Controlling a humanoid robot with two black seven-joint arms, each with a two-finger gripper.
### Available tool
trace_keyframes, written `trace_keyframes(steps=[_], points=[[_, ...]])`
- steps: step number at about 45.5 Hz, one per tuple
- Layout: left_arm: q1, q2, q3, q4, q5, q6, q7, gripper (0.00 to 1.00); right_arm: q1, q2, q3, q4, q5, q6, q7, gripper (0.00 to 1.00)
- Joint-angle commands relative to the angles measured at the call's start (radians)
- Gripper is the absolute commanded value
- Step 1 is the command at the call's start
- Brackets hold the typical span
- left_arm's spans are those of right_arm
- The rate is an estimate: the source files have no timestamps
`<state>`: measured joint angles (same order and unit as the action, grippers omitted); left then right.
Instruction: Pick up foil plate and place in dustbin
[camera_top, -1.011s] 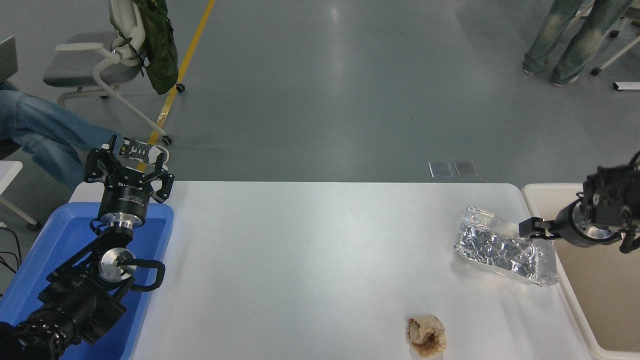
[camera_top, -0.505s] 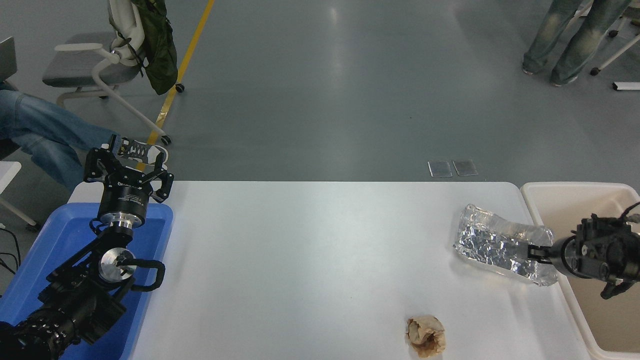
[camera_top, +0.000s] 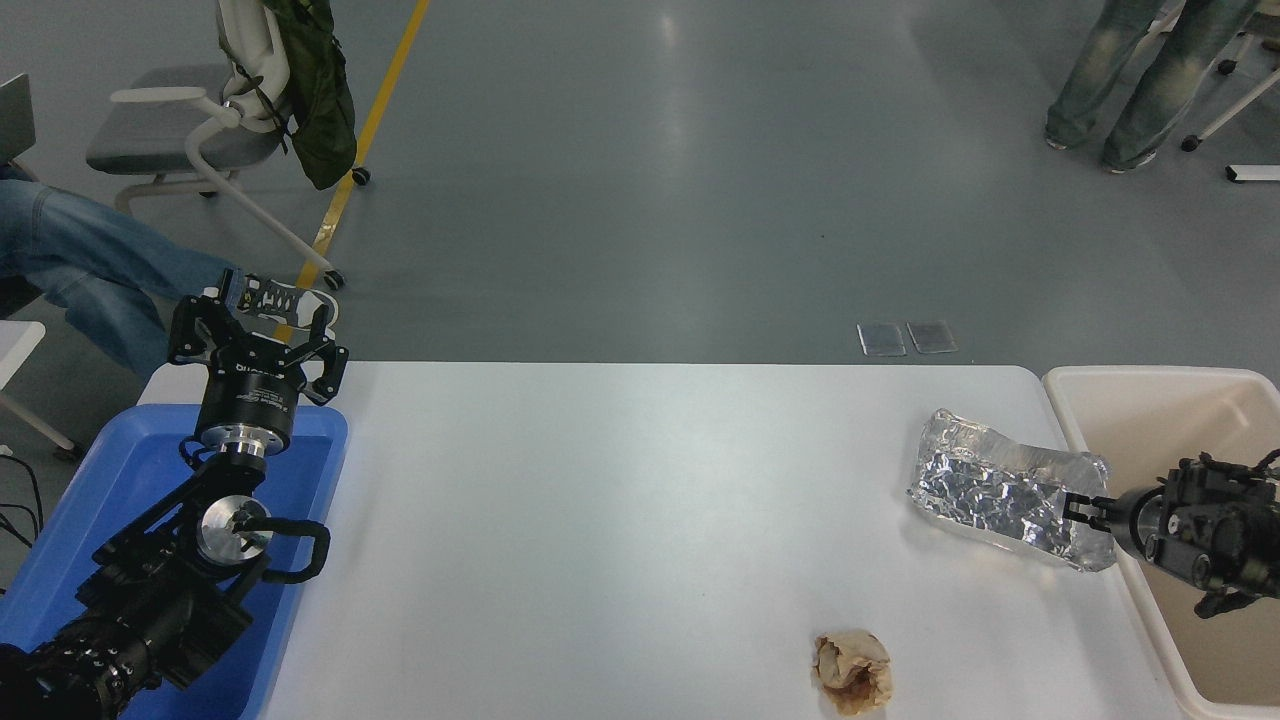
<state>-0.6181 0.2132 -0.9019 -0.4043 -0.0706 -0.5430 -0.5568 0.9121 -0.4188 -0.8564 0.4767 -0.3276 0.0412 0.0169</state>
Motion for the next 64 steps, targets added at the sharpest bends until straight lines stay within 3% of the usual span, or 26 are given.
trace_keyframes(steps=[1,20,30,43,59,64], points=[[0.0,0.0,0.0,0.001,0.0,0.0,0.0,0.99,-0.007,-0.008,0.02,0.028,0.087,0.003,0.0,0.0],[0.0,0.0,0.0,-0.001,0.0,0.0,0.0,0.99,0.034,-0.026,0.028,0.08,0.114,-0.003,-0.002,0.0],[0.0,0.0,0.0,0.001,0.0,0.0,0.0,0.99,0.067,-0.089,0.04,0.147,0.113,-0.004,-0.002,0.0],[0.0,0.0,0.001,-0.001,0.002,0.0,0.0,0.99,0.3,-0.227,-0.045,0.442,0.111,0.003,0.0,0.0],[0.0,0.0,0.001,-0.001,0.002,0.0,0.0,0.99,0.682,-0.29,-0.257,0.818,0.111,0.025,0.009,0.0],[0.0,0.0,0.0,-0.001,0.002,0.0,0.001,0.99,0.804,-0.31,-0.288,0.902,0.11,0.104,0.011,0.0]])
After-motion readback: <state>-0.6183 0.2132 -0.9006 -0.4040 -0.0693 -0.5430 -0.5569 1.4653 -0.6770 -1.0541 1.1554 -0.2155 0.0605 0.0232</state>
